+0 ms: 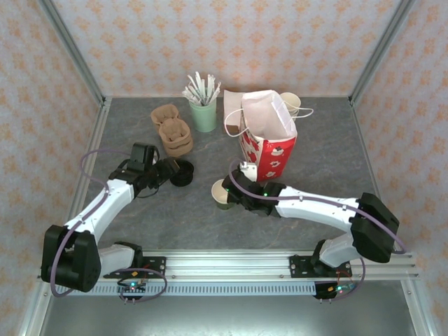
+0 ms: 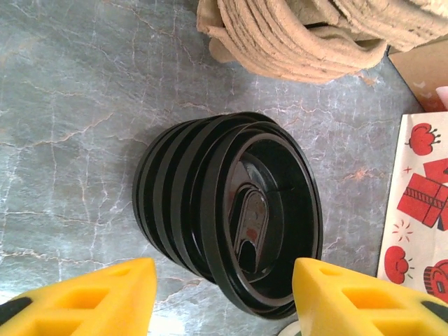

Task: Pack the takeout coffee

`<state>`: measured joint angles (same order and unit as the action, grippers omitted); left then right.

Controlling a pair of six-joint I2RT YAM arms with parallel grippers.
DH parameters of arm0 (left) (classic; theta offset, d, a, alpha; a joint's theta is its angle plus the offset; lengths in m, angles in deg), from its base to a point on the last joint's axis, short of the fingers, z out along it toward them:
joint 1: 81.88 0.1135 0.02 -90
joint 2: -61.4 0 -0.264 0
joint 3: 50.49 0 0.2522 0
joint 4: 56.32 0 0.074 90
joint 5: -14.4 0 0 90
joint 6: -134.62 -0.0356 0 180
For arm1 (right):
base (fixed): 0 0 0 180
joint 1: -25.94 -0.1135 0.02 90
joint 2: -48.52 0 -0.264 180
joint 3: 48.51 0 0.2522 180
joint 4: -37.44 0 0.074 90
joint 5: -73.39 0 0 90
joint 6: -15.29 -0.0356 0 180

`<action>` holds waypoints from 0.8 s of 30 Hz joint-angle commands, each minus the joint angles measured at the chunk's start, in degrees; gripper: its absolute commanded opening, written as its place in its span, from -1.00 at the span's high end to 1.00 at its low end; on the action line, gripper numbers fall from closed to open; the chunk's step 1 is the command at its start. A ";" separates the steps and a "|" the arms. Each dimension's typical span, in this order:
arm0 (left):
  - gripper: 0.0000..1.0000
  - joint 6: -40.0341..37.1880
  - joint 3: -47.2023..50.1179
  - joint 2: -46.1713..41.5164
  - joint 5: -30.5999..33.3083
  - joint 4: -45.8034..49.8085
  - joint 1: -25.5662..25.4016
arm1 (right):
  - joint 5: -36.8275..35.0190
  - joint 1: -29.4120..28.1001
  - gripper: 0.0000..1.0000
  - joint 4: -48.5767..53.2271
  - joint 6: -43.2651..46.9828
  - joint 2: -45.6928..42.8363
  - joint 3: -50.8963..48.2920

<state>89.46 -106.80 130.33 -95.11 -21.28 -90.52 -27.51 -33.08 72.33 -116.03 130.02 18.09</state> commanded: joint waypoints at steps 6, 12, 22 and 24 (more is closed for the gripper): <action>0.06 1.63 -2.35 2.06 0.37 -1.68 -0.66 | 2.57 0.67 0.77 0.23 -0.05 1.89 2.43; 0.23 2.08 -3.10 3.45 0.21 -1.81 -0.66 | 3.56 0.67 0.68 0.75 -0.26 2.65 3.21; 0.23 2.45 -2.84 4.46 0.78 -2.20 -0.67 | 4.13 0.75 0.32 2.40 -0.52 2.64 4.45; 0.23 2.53 -2.73 4.64 0.75 -2.29 -0.65 | 4.21 0.77 0.29 2.77 -0.38 2.46 4.77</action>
<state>91.29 -108.37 134.35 -95.11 -22.70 -90.52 -22.79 -32.71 72.92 -116.27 132.38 20.87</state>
